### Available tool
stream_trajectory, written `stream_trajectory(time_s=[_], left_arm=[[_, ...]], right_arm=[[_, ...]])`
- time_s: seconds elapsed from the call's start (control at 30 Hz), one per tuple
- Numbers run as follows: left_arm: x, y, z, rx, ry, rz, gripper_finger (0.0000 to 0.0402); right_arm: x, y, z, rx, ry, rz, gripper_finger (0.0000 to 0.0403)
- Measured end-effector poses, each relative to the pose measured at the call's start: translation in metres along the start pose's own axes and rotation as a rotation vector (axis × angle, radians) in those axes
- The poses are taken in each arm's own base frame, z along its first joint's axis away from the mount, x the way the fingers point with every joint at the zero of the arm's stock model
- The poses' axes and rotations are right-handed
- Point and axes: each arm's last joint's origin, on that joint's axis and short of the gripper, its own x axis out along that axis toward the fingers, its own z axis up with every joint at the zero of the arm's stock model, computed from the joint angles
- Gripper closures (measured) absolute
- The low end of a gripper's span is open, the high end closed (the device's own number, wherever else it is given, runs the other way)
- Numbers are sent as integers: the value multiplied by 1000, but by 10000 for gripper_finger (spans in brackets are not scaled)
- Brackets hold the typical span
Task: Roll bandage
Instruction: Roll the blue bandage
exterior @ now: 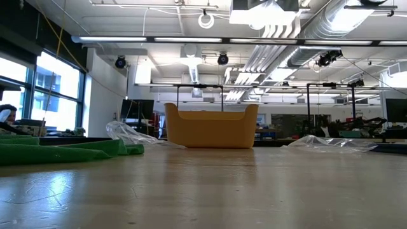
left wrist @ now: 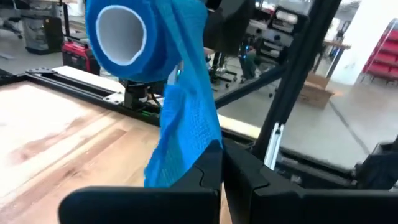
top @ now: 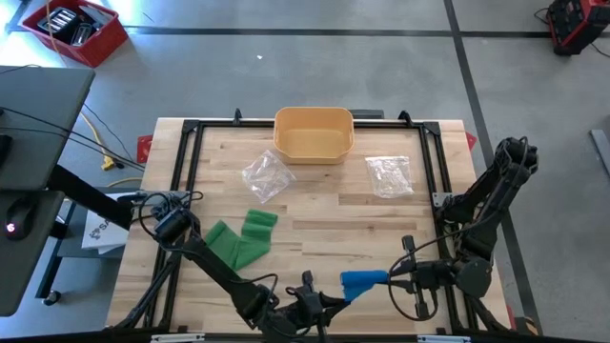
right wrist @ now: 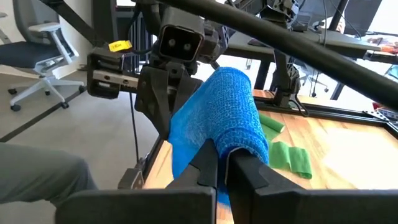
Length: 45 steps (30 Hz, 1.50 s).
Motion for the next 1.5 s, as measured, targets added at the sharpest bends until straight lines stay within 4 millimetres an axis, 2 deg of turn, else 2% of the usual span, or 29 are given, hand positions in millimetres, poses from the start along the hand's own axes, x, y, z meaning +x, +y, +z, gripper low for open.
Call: stream_trajectory(time_s=[0.1, 0.2, 0.43, 0.6, 0.67, 0.8, 1.1, 1.27, 1.5], left_arm=[[-5, -1, -7, 63, 40, 1, 390], [-11, 0, -13, 120, 108, 3, 362], [-38, 8, 4, 181, 187, 79, 280], [-63, -4, 21, 122, 49, 155, 239], [-60, -6, 28, 78, 11, 153, 225], [-42, -3, 37, 3, -16, 121, 205], [-9, 15, 54, -116, -73, 132, 199], [1, 21, 56, -160, -61, 108, 199], [-2, 17, 55, -136, -43, 63, 220]], right_arm=[[2, 2, -2, -4, 5, 0, 400], [3, 4, -2, 11, -3, 30, 400], [4, 6, -5, -7, 14, 46, 400], [6, 4, -6, -16, 26, 40, 400], [7, 3, -6, -20, 29, 34, 400], [10, 0, -6, -10, 35, 34, 400], [12, -1, -6, -14, 35, 37, 400], [12, -2, -6, -18, 37, 35, 400], [10, 1, -7, -35, 46, 68, 400]])
